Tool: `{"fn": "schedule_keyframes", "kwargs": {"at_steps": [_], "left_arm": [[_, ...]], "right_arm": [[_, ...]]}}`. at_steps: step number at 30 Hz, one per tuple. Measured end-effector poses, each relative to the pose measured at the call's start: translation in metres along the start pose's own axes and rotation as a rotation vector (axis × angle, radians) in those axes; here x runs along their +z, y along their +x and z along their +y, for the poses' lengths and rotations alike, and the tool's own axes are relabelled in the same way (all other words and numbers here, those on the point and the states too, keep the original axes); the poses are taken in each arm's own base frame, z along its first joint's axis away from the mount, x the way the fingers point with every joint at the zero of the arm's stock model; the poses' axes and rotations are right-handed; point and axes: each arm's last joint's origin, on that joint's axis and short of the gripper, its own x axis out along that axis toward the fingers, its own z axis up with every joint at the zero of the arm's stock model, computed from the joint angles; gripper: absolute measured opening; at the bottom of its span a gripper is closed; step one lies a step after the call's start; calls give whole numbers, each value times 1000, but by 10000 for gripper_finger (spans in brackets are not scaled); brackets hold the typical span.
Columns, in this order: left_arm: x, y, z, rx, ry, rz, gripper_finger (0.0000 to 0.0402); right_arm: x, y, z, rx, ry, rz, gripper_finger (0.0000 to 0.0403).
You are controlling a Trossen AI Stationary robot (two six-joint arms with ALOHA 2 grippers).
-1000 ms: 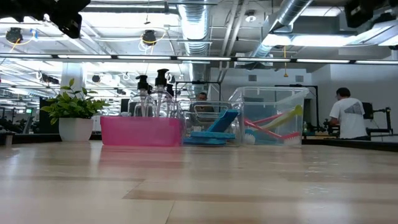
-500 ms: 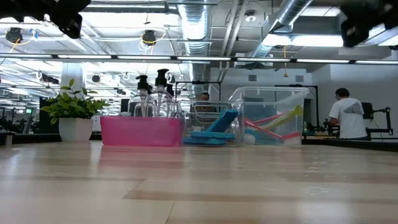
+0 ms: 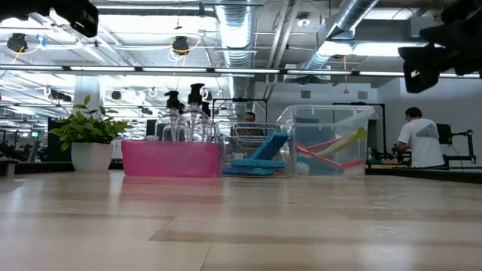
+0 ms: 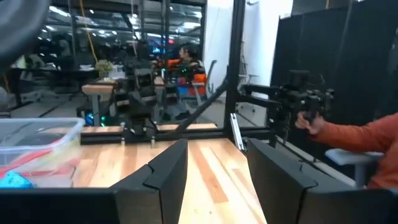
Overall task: Pick & Place Kitchen Sink Supplies
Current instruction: Return to Home Position
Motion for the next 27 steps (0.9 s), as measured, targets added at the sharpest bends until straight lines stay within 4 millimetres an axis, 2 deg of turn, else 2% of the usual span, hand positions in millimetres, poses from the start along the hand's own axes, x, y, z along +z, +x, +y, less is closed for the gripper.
{"fn": "schedule_keyframes", "kwargs": {"at_steps": [5,10,15,27], "left_arm": [[-15,-7,4,100,-4,-22,168],[-31,-12,6,174,-8,-114,168],[-39,-11,9,257,15,-102,168],[-63,-7,11,297,72,-44,168]], "right_arm": [[-3,1,-3,-24,6,-11,175],[-3,1,-3,-23,5,-10,175],[-3,1,-3,-21,-7,-8,173],[-3,1,-3,-21,-19,-4,175]]}}
